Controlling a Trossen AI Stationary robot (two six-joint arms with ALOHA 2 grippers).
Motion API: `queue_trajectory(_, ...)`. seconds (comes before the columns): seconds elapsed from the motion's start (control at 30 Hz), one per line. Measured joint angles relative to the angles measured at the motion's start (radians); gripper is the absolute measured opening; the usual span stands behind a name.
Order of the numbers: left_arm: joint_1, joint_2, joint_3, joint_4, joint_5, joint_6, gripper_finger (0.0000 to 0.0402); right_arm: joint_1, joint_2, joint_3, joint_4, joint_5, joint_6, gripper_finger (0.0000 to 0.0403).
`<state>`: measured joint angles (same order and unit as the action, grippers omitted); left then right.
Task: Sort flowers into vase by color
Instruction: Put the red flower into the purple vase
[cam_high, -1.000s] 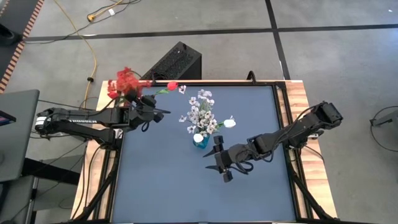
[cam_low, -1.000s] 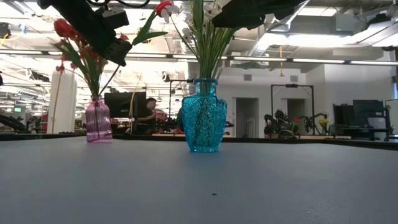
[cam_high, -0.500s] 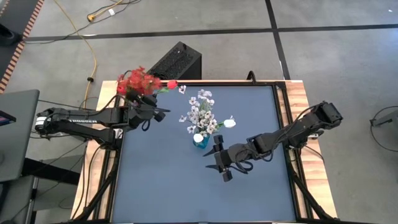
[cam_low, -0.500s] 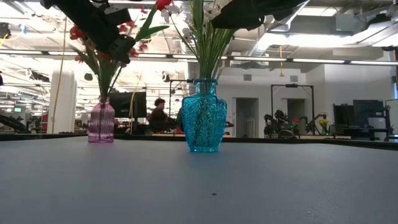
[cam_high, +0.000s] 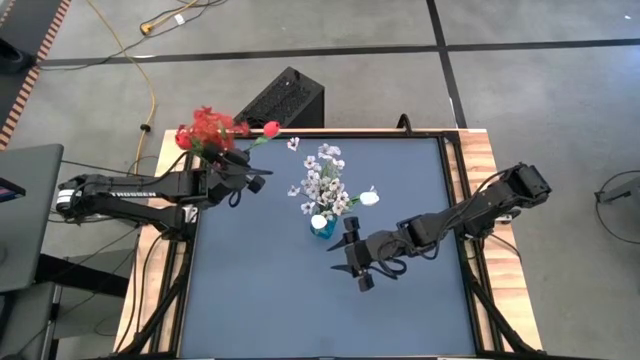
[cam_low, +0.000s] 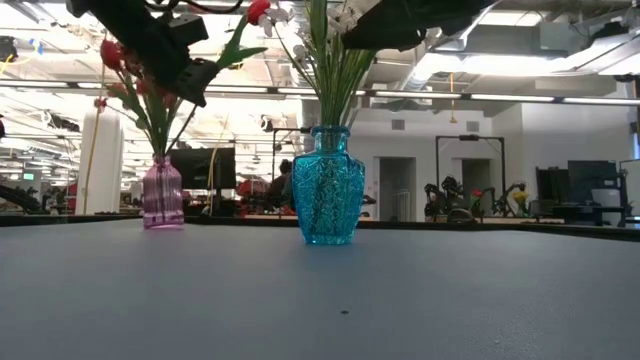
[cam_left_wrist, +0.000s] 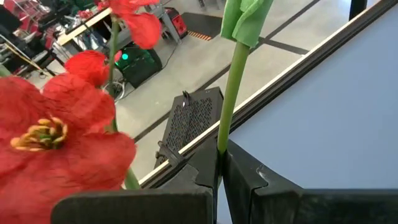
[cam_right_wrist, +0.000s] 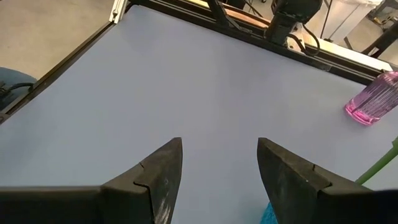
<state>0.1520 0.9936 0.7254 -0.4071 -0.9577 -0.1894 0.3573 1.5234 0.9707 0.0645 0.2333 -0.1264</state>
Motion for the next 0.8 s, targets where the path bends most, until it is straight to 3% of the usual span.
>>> queue_trajectory(0.4,0.000,-0.060,0.000,0.022,0.008,-0.005,0.0000,0.000,0.000,0.000,-0.009,0.000,0.014,0.0232)
queue_trajectory(0.8,0.000,-0.141,0.000,-0.091,0.005,-0.112,0.0000,-0.001,0.000,0.000,-0.005,0.000,0.021,0.0232)
